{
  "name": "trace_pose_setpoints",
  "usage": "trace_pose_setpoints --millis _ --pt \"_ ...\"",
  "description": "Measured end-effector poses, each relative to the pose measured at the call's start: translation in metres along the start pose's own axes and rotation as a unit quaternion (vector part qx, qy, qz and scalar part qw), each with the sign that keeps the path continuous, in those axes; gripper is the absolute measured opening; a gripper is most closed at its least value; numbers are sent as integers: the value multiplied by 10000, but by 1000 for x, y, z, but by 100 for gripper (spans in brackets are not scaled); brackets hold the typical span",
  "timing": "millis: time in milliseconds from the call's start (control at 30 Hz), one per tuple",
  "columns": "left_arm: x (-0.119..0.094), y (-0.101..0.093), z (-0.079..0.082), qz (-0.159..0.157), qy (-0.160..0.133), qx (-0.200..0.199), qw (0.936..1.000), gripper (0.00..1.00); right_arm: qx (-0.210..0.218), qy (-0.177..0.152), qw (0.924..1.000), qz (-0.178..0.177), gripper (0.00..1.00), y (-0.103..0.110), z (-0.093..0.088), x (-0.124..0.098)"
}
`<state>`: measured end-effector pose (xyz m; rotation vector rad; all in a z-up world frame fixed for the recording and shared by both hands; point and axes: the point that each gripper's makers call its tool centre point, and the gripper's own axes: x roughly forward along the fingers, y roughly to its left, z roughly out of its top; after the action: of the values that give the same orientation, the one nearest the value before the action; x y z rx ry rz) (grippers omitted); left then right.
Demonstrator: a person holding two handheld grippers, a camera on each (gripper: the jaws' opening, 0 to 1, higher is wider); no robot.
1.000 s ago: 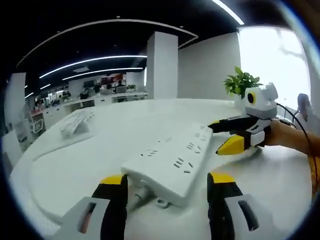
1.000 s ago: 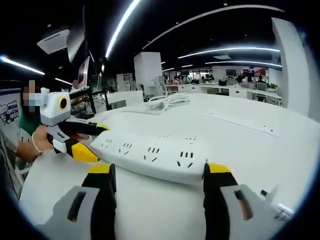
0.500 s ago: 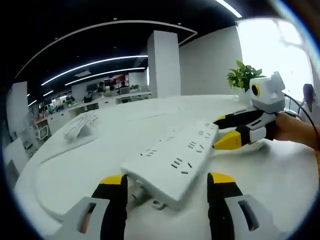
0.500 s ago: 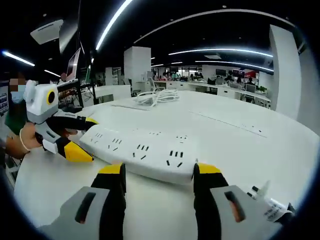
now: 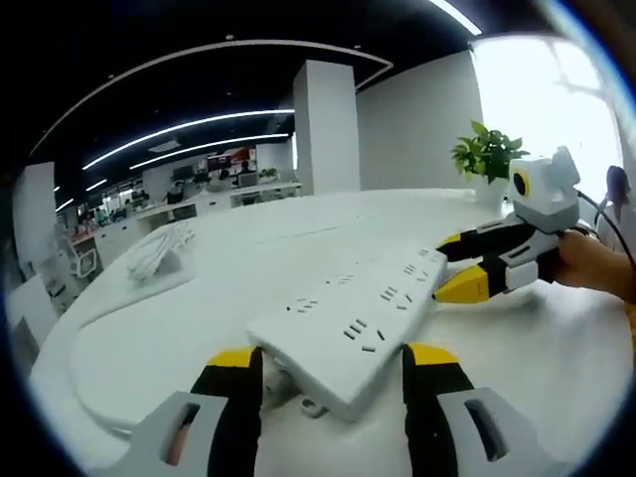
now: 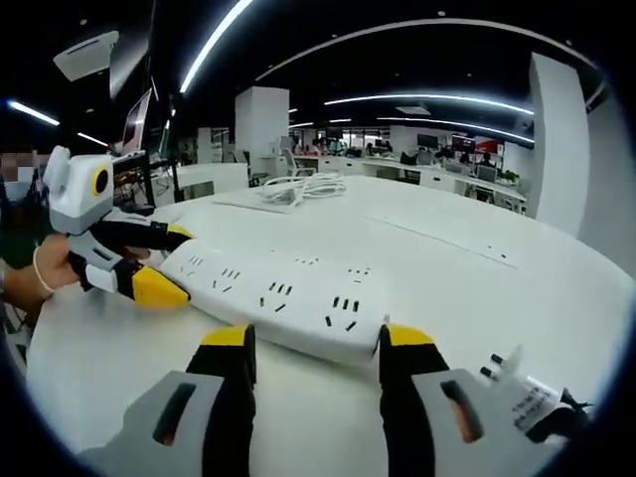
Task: Straighten the power strip on the desk, plug the charger into it
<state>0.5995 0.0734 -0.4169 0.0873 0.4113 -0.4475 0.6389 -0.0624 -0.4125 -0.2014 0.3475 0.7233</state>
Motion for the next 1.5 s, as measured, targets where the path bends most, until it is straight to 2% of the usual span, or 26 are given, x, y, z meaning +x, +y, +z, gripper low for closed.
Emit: trace_pose_setpoints --millis 200,967,1500 --pt "3 0 2 -56 7 59 10000 55 80 10 9999 -110 46 -2 -1 -3" --pt "11 0 5 -674 -6 168 9976 54 316 141 9972 -667 44 0 -8 -16" --pt "16 -2 8 -861 16 245 9960 53 463 79 9953 -844 42 -3 -10 -21"
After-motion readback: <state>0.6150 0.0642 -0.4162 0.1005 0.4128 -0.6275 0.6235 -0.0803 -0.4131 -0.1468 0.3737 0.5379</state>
